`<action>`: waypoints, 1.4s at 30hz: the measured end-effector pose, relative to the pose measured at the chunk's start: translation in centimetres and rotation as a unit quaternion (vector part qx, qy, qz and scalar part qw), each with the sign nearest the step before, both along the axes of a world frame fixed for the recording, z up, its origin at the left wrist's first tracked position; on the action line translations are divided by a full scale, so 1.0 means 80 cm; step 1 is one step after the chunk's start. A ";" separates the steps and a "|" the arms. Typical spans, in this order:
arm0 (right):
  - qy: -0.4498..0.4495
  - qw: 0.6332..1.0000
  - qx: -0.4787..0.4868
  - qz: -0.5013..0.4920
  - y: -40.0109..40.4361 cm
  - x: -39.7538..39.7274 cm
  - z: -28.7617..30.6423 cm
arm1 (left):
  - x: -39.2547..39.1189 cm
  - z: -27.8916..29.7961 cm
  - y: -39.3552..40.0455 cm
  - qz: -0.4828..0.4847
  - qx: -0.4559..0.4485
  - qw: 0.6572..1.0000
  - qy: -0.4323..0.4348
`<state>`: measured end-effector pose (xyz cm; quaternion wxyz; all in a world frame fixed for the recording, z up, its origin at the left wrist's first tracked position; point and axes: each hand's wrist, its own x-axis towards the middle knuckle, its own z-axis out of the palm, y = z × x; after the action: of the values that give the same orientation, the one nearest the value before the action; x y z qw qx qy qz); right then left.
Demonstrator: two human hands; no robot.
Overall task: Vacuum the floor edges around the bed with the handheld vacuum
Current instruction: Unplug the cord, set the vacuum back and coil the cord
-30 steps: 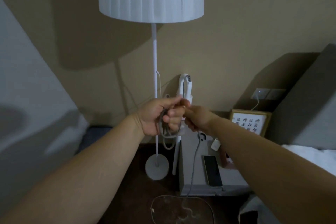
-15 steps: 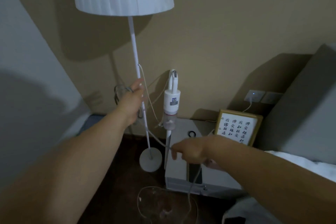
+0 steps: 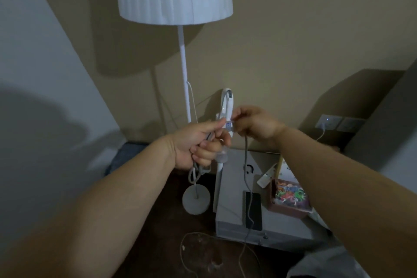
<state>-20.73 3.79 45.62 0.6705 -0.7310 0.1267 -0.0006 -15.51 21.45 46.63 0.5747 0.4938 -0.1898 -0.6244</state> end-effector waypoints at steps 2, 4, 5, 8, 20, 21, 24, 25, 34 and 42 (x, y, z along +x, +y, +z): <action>0.071 0.997 -0.015 0.006 0.011 -0.011 -0.033 | 0.022 0.004 0.015 -0.022 -0.083 0.994 0.074; 0.190 0.975 -0.100 0.049 0.034 -0.028 -0.071 | 0.036 0.011 0.018 -0.013 -0.177 0.971 0.160; 0.244 0.955 -0.144 0.087 0.048 -0.034 -0.083 | 0.041 0.015 0.015 0.020 -0.199 0.964 0.176; 0.304 0.891 -0.242 0.235 0.093 -0.032 -0.088 | 0.041 0.025 0.000 0.206 -0.158 0.959 0.114; 0.035 0.881 -0.424 0.208 0.030 0.013 0.059 | 0.011 -0.005 -0.007 0.105 0.144 0.975 -0.131; 0.026 0.906 -0.384 0.177 0.019 0.017 0.063 | 0.009 -0.004 -0.007 0.072 0.148 0.978 -0.128; -0.010 0.983 -0.175 0.062 -0.010 0.029 0.057 | 0.019 -0.003 -0.006 0.023 0.085 0.995 -0.051; -0.013 0.993 -0.113 0.027 -0.015 0.031 0.050 | 0.026 -0.003 -0.005 0.016 0.054 0.998 -0.016; 0.255 0.908 -0.254 0.215 0.058 -0.005 -0.063 | 0.066 0.030 -0.013 0.248 -0.166 0.949 0.099; 0.147 0.870 -0.361 0.301 0.071 -0.002 0.000 | 0.049 0.003 -0.041 0.291 0.066 0.916 -0.270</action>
<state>-20.88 9.50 45.61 0.3008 -0.9166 -0.0111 0.2631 -11.60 18.18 46.84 0.6240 0.7138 -0.1436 -0.2838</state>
